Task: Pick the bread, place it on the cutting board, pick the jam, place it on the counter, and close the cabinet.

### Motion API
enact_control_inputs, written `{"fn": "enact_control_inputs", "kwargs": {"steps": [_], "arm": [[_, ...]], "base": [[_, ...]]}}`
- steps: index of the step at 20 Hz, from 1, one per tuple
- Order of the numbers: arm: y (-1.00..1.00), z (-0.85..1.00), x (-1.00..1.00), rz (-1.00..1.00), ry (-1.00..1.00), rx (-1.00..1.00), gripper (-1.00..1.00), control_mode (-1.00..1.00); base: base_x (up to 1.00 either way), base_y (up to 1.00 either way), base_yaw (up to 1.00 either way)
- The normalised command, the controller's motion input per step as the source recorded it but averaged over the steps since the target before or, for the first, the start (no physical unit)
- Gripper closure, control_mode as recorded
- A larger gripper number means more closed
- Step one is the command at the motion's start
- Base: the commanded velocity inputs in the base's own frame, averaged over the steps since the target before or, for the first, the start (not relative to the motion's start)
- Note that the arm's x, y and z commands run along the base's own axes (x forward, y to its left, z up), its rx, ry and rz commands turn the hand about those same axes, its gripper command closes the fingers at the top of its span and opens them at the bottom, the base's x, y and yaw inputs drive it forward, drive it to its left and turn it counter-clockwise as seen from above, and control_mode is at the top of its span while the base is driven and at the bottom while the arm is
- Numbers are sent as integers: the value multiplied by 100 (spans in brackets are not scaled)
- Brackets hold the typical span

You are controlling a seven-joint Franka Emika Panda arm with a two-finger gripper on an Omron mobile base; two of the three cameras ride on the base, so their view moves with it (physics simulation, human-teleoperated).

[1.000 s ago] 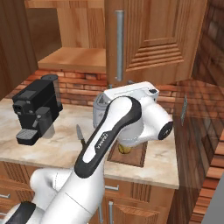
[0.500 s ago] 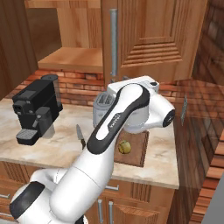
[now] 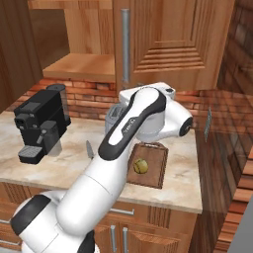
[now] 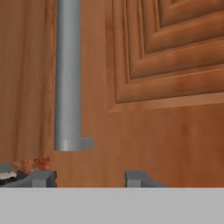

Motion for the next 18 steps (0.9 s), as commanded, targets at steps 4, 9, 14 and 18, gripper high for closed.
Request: {"fn": "enact_control_inputs", "kwargs": {"steps": [4, 9, 14, 18], "arm": [[28, 0, 24, -7, 0, 0, -100, -100], [26, 0, 30, -10, 0, 0, -100, -100], [19, 0, 39, -11, 0, 0, -100, -100], [4, 0, 45, -7, 0, 0, -100, -100]], "base": [[0, 0, 0], [0, 0, 0], [0, 0, 0], [0, 0, 0]]}}
